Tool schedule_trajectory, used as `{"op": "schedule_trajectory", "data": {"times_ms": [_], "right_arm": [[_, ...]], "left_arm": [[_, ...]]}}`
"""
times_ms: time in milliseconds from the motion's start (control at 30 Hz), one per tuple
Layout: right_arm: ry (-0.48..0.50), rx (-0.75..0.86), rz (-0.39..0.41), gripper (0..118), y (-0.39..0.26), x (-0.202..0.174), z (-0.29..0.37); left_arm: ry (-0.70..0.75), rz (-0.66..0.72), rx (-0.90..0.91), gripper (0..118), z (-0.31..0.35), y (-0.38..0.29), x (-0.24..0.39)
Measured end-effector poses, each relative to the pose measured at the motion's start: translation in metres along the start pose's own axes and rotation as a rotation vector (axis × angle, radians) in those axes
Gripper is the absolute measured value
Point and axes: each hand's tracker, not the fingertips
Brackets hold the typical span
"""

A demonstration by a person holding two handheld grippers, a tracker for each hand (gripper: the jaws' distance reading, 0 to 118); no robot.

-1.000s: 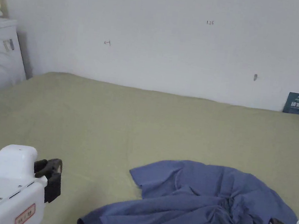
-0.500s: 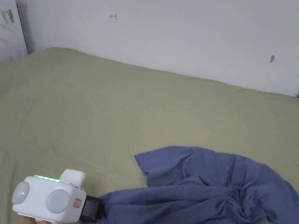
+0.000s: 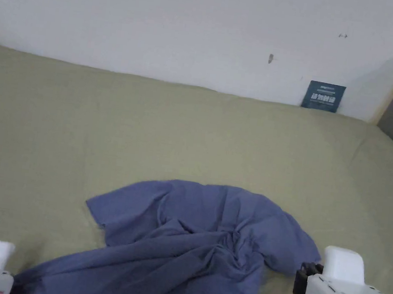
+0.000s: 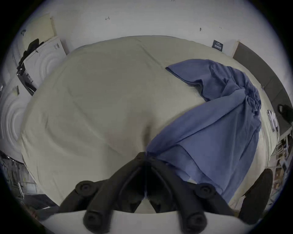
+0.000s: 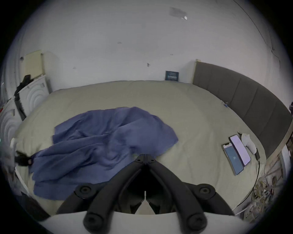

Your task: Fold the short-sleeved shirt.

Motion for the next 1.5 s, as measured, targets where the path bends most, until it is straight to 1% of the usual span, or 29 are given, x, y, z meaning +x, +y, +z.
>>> {"op": "schedule_trajectory", "data": {"times_ms": [100, 200, 300, 333, 367, 433, 467, 500, 533, 567, 600, 633, 667, 700, 733, 767, 800, 833, 867, 900, 933, 1033, 1100, 1167, 1267, 1300, 1400, 1467, 1500], "right_arm": [[-0.004, -0.095, -0.055, 0, 0.030, 0.037, -0.058], [-0.044, -0.179, -0.039, 0, 0.052, 0.063, -0.115], [-0.045, -0.213, -0.026, 0, 0.062, 0.079, -0.154], [-0.026, -0.248, -0.020, 0, 0.063, 0.083, -0.165], [-0.019, -0.282, -0.015, 8, 0.062, 0.084, -0.172], [0.006, -0.314, -0.007, 105, 0.058, 0.087, -0.186], [0.010, -0.353, 0.012, 116, 0.055, 0.087, -0.193], [-0.058, -0.325, 0.031, 108, 0.051, 0.085, -0.187], [-0.044, -0.313, 0.054, 107, 0.051, 0.079, -0.187], [-0.055, -0.336, 0.073, 108, 0.049, 0.076, -0.188], [-0.059, -0.358, 0.073, 107, 0.046, 0.074, -0.189], [-0.060, -0.353, 0.060, 104, 0.042, 0.079, -0.209], [-0.058, -0.358, 0.037, 92, 0.043, 0.080, -0.208], [-0.033, -0.367, -0.007, 63, 0.045, 0.079, -0.204], [-0.002, -0.363, -0.019, 8, 0.048, 0.076, -0.195], [-0.032, -0.320, 0.040, 8, 0.058, 0.074, -0.176], [-0.015, -0.298, 0.080, 0, 0.062, 0.072, -0.168], [-0.054, -0.266, 0.104, 0, 0.065, 0.069, -0.146], [-0.047, -0.249, 0.080, 0, 0.071, 0.071, -0.131], [-0.016, -0.224, 0.051, 0, 0.083, 0.077, -0.123], [-0.016, -0.188, 0.038, 0, 0.093, 0.080, -0.107], [-0.035, -0.079, 0.062, 0, 0.134, 0.082, -0.043], [-0.028, -0.026, 0.059, 0, 0.156, 0.083, -0.006], [-0.009, 0.026, 0.058, 0, 0.173, 0.087, 0.019], [-0.025, 0.107, 0.078, 0, 0.194, 0.080, 0.062], [-0.008, 0.115, 0.060, 0, 0.200, 0.085, 0.067], [0.001, 0.151, 0.051, 0, 0.219, 0.083, 0.089], [-0.007, 0.193, 0.061, 0, 0.231, 0.078, 0.104], [-0.012, 0.203, 0.066, 0, 0.238, 0.075, 0.108]], "left_arm": [[-0.033, 0.061, 0.002, 0, -0.001, 0.001, -0.006], [-0.041, 0.067, 0.004, 0, -0.004, 0.000, -0.009], [-0.039, 0.077, -0.005, 0, -0.005, 0.002, -0.008], [-0.034, 0.067, -0.010, 0, -0.005, 0.004, -0.005], [-0.029, 0.057, -0.011, 0, -0.005, 0.003, -0.003], [-0.019, 0.040, -0.012, 0, -0.005, 0.002, 0.000], [-0.015, 0.037, -0.011, 0, 0.001, 0.003, 0.007], [-0.013, 0.035, -0.011, 0, 0.003, 0.003, 0.011], [-0.011, 0.032, -0.012, 0, 0.004, 0.003, 0.013], [-0.010, 0.034, -0.013, 0, 0.005, 0.003, 0.016], [-0.010, 0.038, -0.013, 0, -0.002, 0.005, 0.003], [-0.010, 0.038, -0.014, 0, -0.005, 0.006, -0.002], [-0.010, 0.039, -0.014, 0, -0.006, 0.006, -0.003], [-0.012, 0.040, -0.016, 0, -0.005, 0.008, -0.005], [-0.014, 0.040, -0.018, 0, -0.004, 0.008, -0.004], [-0.019, 0.041, -0.023, 0, -0.002, 0.010, -0.006], [-0.028, 0.049, -0.026, 0, 0.001, 0.012, -0.009], [-0.049, 0.064, -0.026, 0, 0.007, 0.016, -0.015], [-0.069, 0.083, -0.010, 0, 0.015, 0.017, -0.017], [-0.086, 0.119, 0.030, 0, 0.029, 0.021, -0.023], [-0.121, 0.136, 0.049, 0, 0.046, 0.027, -0.032], [-0.132, 0.182, 0.179, 0, 0.103, 0.045, -0.056], [-0.115, 0.198, 0.242, 0, 0.137, 0.060, -0.074], [-0.054, 0.185, 0.295, 0, 0.171, 0.071, -0.078], [0.074, 0.138, 0.373, 0, 0.204, 0.086, -0.092], [0.088, 0.142, 0.386, 0, 0.214, 0.093, -0.097], [0.124, 0.135, 0.433, 0, 0.240, 0.110, -0.102], [0.174, 0.128, 0.469, 0, 0.252, 0.123, -0.101], [0.174, 0.133, 0.476, 0, 0.257, 0.130, -0.101]]}}
